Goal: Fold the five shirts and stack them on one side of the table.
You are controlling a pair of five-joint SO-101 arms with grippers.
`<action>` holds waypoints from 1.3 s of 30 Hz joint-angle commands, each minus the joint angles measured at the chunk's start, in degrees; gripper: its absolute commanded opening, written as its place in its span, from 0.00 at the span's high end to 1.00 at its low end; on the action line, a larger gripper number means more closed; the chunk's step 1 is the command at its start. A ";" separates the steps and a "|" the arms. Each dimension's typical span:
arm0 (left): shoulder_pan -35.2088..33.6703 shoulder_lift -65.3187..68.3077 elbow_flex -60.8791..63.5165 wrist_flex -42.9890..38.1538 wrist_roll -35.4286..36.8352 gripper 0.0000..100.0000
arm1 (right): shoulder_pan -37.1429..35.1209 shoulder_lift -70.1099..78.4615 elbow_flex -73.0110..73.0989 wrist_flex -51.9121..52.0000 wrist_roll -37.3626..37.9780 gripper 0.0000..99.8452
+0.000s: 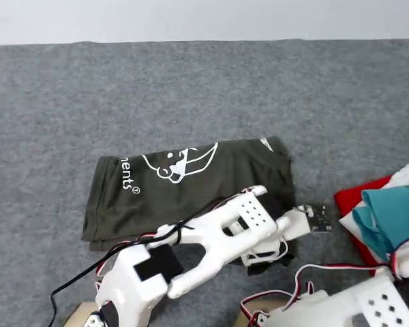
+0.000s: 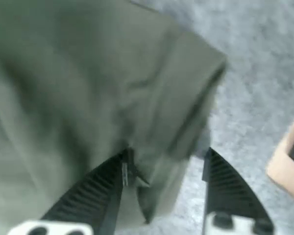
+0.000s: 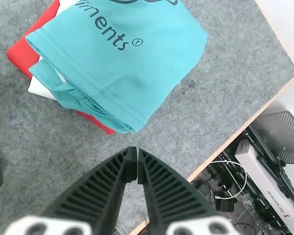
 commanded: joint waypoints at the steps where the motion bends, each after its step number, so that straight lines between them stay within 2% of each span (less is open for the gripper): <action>1: -0.44 1.76 -4.70 2.37 0.35 0.78 | 0.40 -0.66 -0.18 0.48 -0.18 0.99; 9: -0.35 7.47 -11.65 6.59 0.09 1.00 | 0.57 -0.66 -0.18 0.48 -0.18 0.99; 15: -0.62 6.15 -16.31 11.60 0.09 1.00 | 0.57 -0.66 -0.18 0.48 -0.18 0.99; 21: -4.48 4.13 -22.20 14.95 0.09 1.00 | 0.57 -0.66 -0.18 0.48 -0.18 0.99; 28: -11.87 6.07 -25.89 14.15 -2.90 1.00 | 0.57 -0.66 -0.18 0.48 -0.18 0.99; 35: -15.47 11.52 -31.96 14.42 -2.81 0.99 | 0.40 -0.66 -0.09 2.07 -0.18 0.99; 39: -17.49 15.38 -36.09 14.51 -1.41 0.90 | 0.31 -0.66 -0.09 2.07 -0.18 0.99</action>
